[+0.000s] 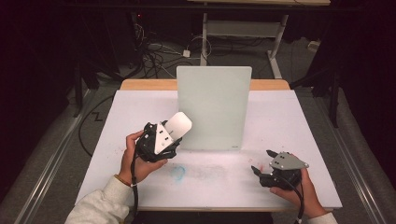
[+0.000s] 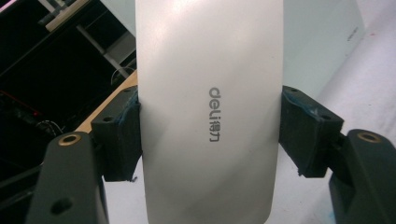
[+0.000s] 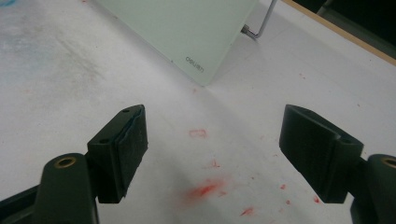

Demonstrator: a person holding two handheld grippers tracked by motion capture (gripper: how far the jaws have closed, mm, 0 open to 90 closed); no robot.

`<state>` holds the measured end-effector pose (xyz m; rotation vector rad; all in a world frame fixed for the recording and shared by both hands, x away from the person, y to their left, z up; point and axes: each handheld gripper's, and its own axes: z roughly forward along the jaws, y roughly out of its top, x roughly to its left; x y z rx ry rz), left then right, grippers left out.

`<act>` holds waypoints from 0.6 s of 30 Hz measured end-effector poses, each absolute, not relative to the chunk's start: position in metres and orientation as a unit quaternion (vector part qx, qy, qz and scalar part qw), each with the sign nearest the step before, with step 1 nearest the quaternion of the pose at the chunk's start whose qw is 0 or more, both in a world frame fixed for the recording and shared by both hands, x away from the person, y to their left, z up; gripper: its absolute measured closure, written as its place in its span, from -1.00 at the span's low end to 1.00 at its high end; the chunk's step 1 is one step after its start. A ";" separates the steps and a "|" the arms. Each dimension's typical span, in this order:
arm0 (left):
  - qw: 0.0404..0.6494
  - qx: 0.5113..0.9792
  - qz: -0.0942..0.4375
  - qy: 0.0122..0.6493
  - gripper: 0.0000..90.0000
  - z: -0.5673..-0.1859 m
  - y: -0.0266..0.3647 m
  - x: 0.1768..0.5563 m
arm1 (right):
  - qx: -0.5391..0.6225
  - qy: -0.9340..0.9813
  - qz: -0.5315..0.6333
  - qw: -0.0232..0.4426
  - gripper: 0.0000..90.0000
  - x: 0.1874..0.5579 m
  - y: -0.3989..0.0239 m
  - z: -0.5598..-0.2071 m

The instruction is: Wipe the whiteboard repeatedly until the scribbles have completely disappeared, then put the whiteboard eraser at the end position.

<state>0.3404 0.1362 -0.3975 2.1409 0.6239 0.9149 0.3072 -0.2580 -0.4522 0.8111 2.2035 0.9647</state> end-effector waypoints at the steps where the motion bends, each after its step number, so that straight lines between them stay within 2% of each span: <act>1: 0.361 0.831 0.350 0.240 -0.35 -0.397 0.136 0.340 | 0.306 0.829 0.363 0.297 -0.46 0.307 -0.258 -0.452; 9: 0.369 0.847 0.321 0.209 -0.35 -0.396 0.132 0.333 | 0.304 0.830 0.362 0.297 -0.46 0.308 -0.258 -0.453; 18: 0.364 0.881 0.263 0.149 -0.35 -0.399 0.117 0.325 | 0.307 0.830 0.361 0.295 -0.46 0.308 -0.257 -0.453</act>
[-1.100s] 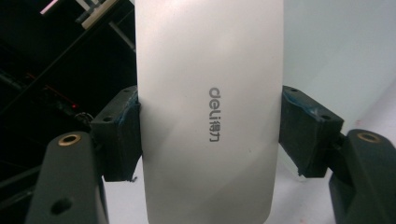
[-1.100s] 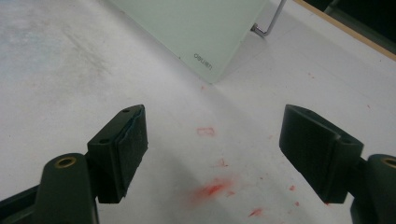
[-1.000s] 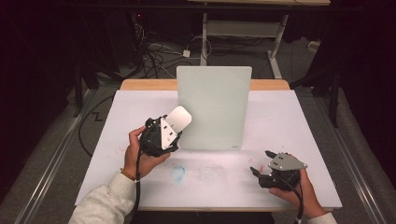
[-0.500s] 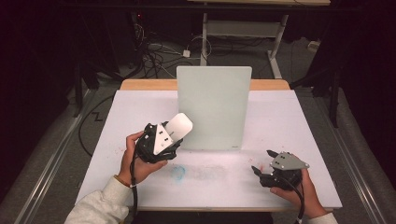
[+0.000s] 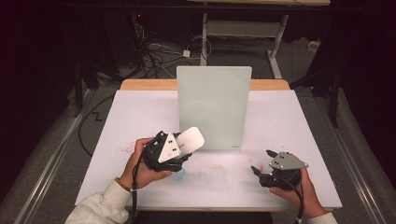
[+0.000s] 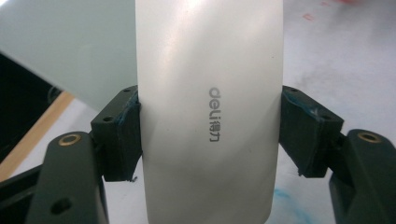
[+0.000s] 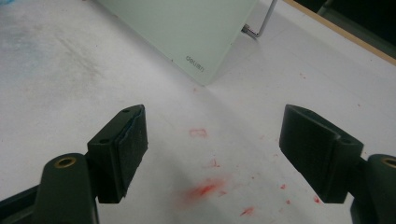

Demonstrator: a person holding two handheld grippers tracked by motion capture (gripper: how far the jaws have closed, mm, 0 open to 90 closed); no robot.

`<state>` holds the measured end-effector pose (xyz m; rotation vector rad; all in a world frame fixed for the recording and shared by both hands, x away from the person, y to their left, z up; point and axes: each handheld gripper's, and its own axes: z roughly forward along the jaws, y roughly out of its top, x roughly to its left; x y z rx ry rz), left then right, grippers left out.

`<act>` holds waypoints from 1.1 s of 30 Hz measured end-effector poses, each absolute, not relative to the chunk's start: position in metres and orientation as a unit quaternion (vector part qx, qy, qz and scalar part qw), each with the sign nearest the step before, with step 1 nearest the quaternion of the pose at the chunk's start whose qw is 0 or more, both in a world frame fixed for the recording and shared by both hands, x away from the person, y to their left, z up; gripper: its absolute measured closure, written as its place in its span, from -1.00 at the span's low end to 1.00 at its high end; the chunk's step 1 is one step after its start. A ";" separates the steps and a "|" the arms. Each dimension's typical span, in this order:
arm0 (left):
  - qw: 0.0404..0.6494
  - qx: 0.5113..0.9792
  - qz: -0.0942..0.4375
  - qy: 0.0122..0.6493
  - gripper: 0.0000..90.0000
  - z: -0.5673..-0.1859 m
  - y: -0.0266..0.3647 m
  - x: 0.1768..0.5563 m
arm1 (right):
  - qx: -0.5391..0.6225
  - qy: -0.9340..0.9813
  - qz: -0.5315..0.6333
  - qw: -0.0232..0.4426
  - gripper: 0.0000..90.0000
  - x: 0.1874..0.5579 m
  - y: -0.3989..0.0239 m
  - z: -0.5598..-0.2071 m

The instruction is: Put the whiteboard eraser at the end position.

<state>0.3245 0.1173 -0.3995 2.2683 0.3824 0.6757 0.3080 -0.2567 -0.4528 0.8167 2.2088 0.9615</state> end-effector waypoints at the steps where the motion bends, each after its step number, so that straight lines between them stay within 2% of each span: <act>1: 0.361 0.885 0.257 0.144 -0.35 -0.400 0.115 0.324 | 0.306 0.830 0.362 0.294 -0.46 0.309 -0.257 -0.453; 19: 0.300 0.938 0.166 0.056 -0.35 -0.423 0.073 0.319 | 0.308 0.831 0.354 0.298 -0.46 0.301 -0.262 -0.455; 33: 0.261 0.958 0.115 0.013 -0.35 -0.441 0.046 0.322 | 0.308 0.834 0.351 0.293 -0.46 0.302 -0.261 -0.458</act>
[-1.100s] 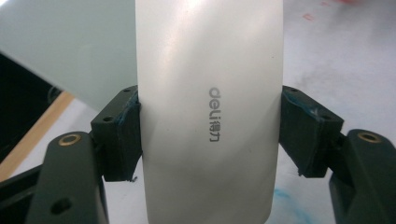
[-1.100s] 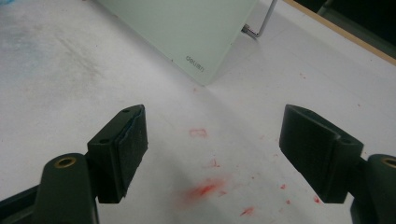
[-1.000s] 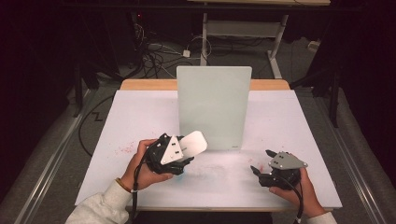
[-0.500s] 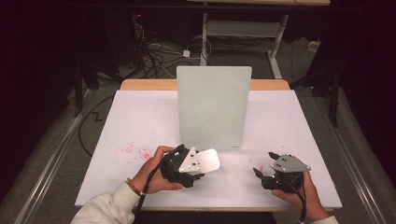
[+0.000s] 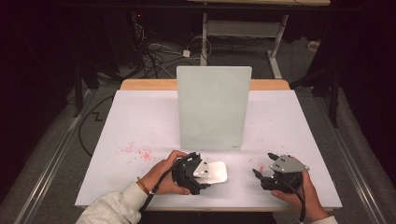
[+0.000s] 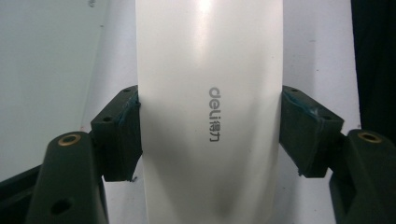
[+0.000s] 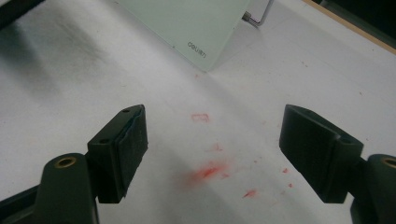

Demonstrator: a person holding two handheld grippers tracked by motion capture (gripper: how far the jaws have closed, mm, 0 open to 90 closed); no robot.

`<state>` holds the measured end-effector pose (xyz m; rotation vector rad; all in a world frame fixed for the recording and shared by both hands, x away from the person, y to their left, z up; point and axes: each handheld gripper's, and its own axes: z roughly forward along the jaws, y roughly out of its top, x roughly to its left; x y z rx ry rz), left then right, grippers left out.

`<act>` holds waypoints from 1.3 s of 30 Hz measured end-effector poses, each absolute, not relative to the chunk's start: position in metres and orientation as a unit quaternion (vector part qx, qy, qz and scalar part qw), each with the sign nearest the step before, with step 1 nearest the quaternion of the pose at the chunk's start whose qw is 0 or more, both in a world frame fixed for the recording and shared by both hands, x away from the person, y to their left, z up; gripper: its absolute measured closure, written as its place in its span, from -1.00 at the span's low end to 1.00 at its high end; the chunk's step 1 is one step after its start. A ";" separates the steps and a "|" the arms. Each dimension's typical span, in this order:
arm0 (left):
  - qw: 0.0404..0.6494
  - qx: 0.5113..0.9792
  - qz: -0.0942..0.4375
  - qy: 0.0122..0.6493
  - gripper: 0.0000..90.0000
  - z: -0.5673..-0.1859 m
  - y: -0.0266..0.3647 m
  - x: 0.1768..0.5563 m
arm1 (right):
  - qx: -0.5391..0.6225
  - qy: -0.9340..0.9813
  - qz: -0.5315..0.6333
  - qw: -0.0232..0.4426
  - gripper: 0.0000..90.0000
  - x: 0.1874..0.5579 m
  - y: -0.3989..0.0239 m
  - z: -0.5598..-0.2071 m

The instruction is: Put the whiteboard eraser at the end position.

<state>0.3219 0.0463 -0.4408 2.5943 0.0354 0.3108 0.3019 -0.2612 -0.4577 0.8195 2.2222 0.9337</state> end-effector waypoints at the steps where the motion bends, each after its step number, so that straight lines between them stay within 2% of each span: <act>1: 0.259 0.959 0.115 0.011 -0.35 -0.442 0.045 0.322 | 0.312 0.834 0.350 0.291 -0.46 0.302 -0.261 -0.458; 11: 0.245 0.964 0.105 0.003 -0.36 -0.448 0.034 0.325 | 0.308 0.836 0.348 0.291 -0.46 0.303 -0.261 -0.460; 21: 0.291 0.951 0.108 0.017 -0.48 -0.443 0.039 0.323 | 0.308 0.836 0.350 0.290 -0.46 0.303 -0.262 -0.459; 32: 0.345 0.924 0.158 0.055 -0.51 -0.430 0.053 0.321 | 0.310 0.830 0.356 0.296 -0.46 0.302 -0.264 -0.456; 39: 0.351 0.912 0.201 0.067 -0.50 -0.421 0.060 0.321 | 0.309 0.829 0.359 0.299 -0.46 0.300 -0.264 -0.454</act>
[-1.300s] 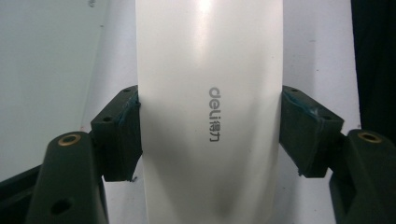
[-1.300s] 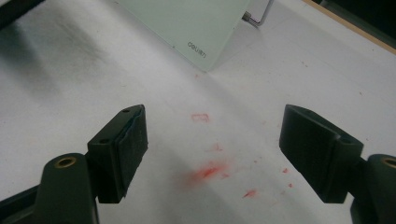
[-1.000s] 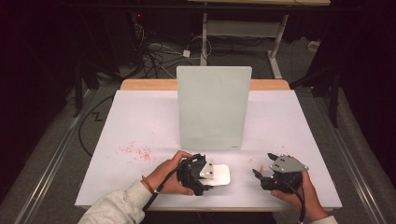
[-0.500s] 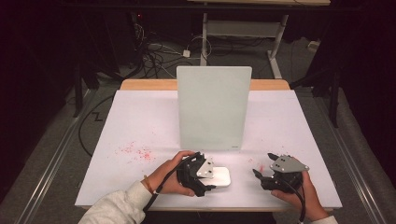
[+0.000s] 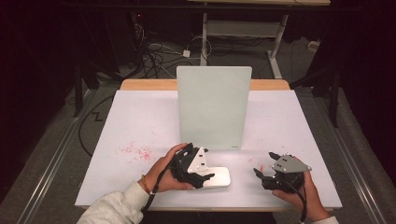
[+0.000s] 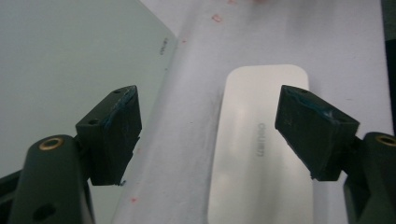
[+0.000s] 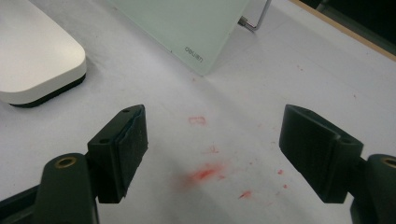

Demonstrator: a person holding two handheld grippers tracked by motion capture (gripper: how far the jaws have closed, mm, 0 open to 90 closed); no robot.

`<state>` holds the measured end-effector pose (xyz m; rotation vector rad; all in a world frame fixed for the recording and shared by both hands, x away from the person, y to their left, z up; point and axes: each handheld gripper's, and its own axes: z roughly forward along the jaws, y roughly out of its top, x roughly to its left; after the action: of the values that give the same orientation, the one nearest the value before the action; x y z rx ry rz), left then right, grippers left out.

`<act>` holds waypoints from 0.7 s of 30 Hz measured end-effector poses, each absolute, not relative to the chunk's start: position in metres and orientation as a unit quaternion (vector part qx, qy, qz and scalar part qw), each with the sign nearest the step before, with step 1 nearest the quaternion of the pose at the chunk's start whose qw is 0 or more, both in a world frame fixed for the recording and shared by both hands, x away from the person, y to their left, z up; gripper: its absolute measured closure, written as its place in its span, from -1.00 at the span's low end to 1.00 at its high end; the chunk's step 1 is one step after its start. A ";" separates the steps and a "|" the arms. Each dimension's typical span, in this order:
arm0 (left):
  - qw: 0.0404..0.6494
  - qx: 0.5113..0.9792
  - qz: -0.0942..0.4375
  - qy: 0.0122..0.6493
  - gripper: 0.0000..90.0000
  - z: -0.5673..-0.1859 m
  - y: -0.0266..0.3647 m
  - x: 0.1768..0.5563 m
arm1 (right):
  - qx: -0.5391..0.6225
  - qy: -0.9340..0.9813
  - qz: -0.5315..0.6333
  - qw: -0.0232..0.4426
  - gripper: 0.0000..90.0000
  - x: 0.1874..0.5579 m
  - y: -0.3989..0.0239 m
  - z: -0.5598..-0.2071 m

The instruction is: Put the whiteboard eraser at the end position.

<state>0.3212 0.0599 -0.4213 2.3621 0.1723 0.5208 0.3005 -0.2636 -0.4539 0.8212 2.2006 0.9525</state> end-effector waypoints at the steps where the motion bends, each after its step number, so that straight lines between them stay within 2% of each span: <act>1: 0.355 0.910 0.204 0.070 -0.50 -0.420 0.062 0.322 | 0.310 0.828 0.360 0.299 -0.46 0.300 -0.264 -0.453; 10: 0.369 0.890 0.249 0.102 -0.50 -0.408 0.092 0.328 | 0.308 0.824 0.365 0.304 -0.46 0.299 -0.264 -0.451; 21: 0.384 0.871 0.279 0.125 -0.51 -0.402 0.116 0.330 | 0.309 0.820 0.371 0.309 -0.46 0.298 -0.265 -0.449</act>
<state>0.3299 0.1165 -0.4020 2.2199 0.3184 0.7107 0.2982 -0.2646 -0.4487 0.8166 2.1668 0.9798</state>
